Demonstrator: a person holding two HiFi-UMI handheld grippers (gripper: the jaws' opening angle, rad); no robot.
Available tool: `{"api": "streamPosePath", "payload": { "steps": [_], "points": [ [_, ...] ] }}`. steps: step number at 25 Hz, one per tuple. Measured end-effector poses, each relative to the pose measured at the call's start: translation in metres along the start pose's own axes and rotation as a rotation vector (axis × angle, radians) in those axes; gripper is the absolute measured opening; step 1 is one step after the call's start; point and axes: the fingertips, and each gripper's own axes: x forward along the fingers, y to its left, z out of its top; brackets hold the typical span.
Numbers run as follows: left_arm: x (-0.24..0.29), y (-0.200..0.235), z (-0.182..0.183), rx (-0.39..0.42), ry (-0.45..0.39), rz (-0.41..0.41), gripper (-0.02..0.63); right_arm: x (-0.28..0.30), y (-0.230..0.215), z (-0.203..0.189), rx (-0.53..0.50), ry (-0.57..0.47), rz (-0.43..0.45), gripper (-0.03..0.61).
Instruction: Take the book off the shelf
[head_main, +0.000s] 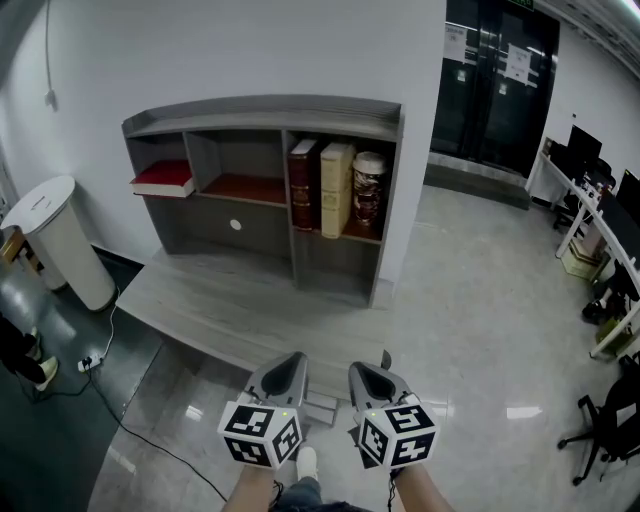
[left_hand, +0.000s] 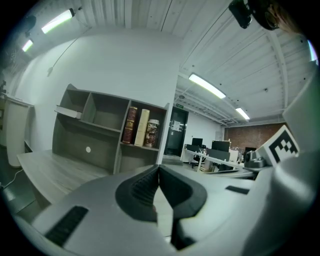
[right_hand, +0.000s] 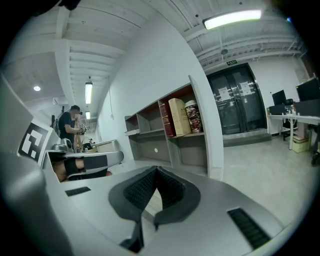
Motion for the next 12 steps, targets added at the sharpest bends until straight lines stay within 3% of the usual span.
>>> {"api": "streamPosePath", "payload": {
  "steps": [12],
  "points": [
    [0.078,0.067,0.024,-0.011,0.01,-0.035,0.012,0.101,-0.02,0.033,-0.009,0.013,-0.048,0.008]
  ]
}}
